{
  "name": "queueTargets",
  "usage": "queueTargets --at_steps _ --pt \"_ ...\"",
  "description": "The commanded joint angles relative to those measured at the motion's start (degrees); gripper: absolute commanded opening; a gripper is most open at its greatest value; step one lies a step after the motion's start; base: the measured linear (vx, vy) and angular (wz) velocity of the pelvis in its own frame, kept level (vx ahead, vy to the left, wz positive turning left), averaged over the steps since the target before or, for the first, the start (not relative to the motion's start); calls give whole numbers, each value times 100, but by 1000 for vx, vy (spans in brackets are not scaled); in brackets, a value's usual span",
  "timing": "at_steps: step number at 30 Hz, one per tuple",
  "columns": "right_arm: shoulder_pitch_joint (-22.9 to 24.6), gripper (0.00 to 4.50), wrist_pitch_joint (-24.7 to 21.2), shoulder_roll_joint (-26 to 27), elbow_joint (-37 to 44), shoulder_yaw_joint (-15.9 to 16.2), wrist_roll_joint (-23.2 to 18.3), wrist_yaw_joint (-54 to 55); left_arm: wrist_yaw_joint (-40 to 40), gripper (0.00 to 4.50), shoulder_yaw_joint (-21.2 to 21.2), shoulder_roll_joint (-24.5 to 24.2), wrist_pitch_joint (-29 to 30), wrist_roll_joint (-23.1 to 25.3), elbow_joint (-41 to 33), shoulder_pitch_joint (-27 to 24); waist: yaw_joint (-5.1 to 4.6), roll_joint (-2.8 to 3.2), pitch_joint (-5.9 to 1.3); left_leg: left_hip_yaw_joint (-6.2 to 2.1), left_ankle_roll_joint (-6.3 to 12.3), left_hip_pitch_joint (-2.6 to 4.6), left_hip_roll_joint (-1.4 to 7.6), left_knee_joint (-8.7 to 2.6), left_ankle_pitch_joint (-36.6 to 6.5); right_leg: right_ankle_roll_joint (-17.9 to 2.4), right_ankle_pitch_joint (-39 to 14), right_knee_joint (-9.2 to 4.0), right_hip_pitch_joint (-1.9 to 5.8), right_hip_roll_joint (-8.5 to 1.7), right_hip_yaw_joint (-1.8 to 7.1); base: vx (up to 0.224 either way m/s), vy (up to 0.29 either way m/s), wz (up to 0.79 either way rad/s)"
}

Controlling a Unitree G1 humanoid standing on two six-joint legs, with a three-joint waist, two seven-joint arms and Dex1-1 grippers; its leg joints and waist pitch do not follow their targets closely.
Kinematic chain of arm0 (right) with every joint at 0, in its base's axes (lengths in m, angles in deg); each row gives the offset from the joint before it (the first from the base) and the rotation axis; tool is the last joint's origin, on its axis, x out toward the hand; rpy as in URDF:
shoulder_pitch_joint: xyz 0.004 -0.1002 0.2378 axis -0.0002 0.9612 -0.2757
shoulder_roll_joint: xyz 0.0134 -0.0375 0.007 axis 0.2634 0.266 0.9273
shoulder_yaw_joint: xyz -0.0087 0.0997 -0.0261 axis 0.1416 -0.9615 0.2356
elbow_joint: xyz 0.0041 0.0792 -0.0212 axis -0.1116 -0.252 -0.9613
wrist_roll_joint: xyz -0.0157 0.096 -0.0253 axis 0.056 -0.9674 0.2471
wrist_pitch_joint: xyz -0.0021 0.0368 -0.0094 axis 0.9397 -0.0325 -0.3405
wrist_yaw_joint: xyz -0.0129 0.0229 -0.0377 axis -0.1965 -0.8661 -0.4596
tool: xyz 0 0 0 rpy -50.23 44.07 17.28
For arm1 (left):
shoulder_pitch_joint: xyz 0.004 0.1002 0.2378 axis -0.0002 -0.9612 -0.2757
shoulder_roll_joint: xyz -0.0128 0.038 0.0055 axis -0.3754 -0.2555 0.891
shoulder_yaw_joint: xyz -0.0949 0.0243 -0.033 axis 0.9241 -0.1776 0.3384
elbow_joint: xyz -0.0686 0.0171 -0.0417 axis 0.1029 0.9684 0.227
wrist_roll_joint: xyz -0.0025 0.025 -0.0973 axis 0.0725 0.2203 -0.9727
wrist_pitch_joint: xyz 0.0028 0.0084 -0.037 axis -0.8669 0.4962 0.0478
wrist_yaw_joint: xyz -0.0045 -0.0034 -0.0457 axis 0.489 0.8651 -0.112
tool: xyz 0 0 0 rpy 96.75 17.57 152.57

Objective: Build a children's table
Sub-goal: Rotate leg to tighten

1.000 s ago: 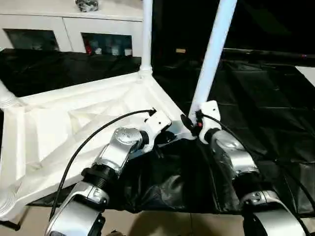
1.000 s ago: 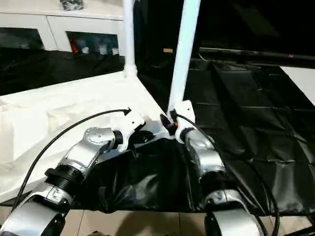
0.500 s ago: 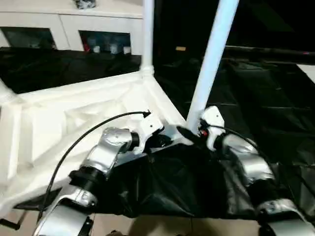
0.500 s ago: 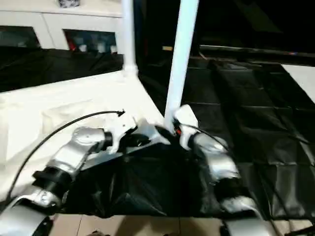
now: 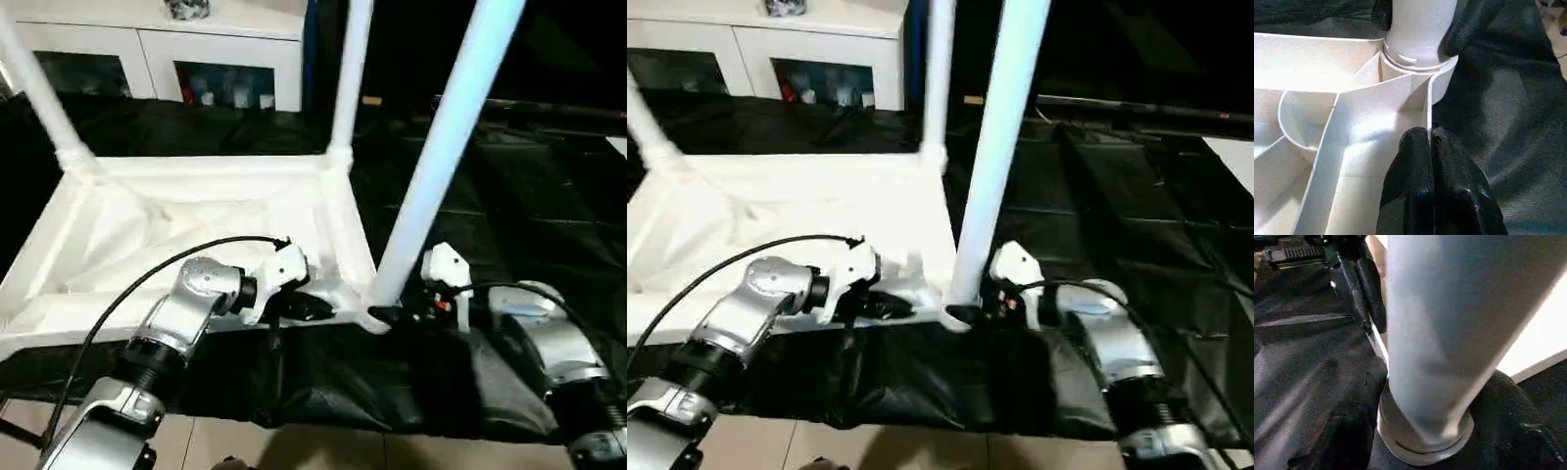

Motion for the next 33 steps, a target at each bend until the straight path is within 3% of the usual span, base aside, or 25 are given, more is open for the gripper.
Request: queueTargets --at_steps 1,4,5,11,14,16,18,19,21,22,24,25,28,30,31,32,33 --pt "235 240 -155 129 59 691 17 -585 154 0 75 86 -78 -152 -268 145 -2 -24 -364 -83 282 80 264 -412 -1459 -1099 -1931 -460 240 -425 276 0 0 0" --pt "251 215 -206 84 137 732 37 -647 132 0 70 66 -47 -165 -315 124 13 -24 -376 -81 297 76 265 -406 -1347 -1131 -1752 -437 245 -422 274 0 0 0" --pt "253 212 -217 82 148 743 42 -656 122 0 71 63 -43 -166 -322 117 12 -53 -375 -76 306 72 266 -404 -1334 -1135 -1729 -436 246 -421 272 0 0 0" --pt "297 206 -293 180 245 700 -4 -532 353 0 105 141 19 -128 -317 101 21 -35 -371 -73 310 75 261 -400 -1315 -1156 -1713 -432 247 -424 270 0 0 0" --pt "262 204 -304 452 114 521 12 -12 763 0 140 324 96 -36 -189 172 24 -36 -371 -71 290 86 262 -399 -1330 -1125 -1775 -443 238 -425 275 0 0 0" --pt "159 202 -334 689 -122 386 139 568 1033 0 145 455 152 42 -106 220 19 -19 -348 -85 172 107 251 -416 -1541 -1012 -2215 -496 206 -430 263 0 0 0" --pt "-91 200 -329 1109 -670 165 447 1771 1512 0 134 704 261 196 99 339 -17 -16 -334 -99 76 105 244 -435 -1676 -954 -2442 -513 195 -423 249 0 0 0" --pt "-203 200 -247 1292 -914 90 589 2320 1808 0 141 853 339 276 231 417 -102 -9 -305 -139 -106 138 217 -434 -2060 -763 -3095 -578 163 -434 200 -55 5 -6" --pt "-338 198 -193 1513 -1172 15 721 2927 2097 0 146 1029 430 339 386 514 -163 -28 -306 -170 -144 178 190 -412 -2315 -508 -3627 -673 144 -450 152 -67 16 -8" --pt "-445 198 -288 1722 -1314 -65 751 3374 2367 0 143 1162 513 414 505 598 -190 -10 -290 -178 -118 187 182 -411 -2425 -436 -3784 -728 116 -448 137 -58 24 -7" --pt "-528 198 -344 1898 -1403 -137 759 3679 2540 0 140 1264 558 449 590 662 -208 -3 -301 -192 -107 188 184 -416 -2488 -401 -3781 -747 130 -445 115 0 0 0" --pt "-646 198 -341 2113 -1520 -186 817 4044 2760 0 139 1384 582 504 702 747 -231 30 -305 -210 -93 200 202 -447 -2571 -444 -3559 -757 134 -439 93 0 0 0" --pt "-812 198 -241 2305 -1709 -179 961 4476 2933 0 124 1474 561 598 805 823 -282 31 -282 -214 -114 265 188 -432 -2913 -419 -3633 -808 90 -432 44 0 0 0" --pt "-941 198 -50 2438 -1904 -216 930 4514 2961 0 106 1526 480 675 897 886 -311 41 -284 -219 -46 250 180 -427 -2916 -373 -3663 -843 131 -459 -25 0 0 0" --pt "-989 232 8 2485 -1961 -285 826 4469 2953 0 104 1535 444 683 922 909 -327 41 -289 -238 -28 190 192 -453 -2896 -311 -3644 -833 199 -481 -77 0 0 0" --pt "-1039 267 -21 2532 -1978 -403 610 4316 2935 0 116 1507 425 669 929 925 -314 58 -291 -238 -19 197 204 -459 -2902 -287 -3611 -845 188 -506 -78 0 0 0" --pt "-1042 269 -28 2534 -1974 -416 582 4288 2927 0 117 1497 416 665 927 924 -315 64 -284 -232 -21 219 203 -455 -2946 -312 -3610 -854 156 -513 -70 0 0 0"
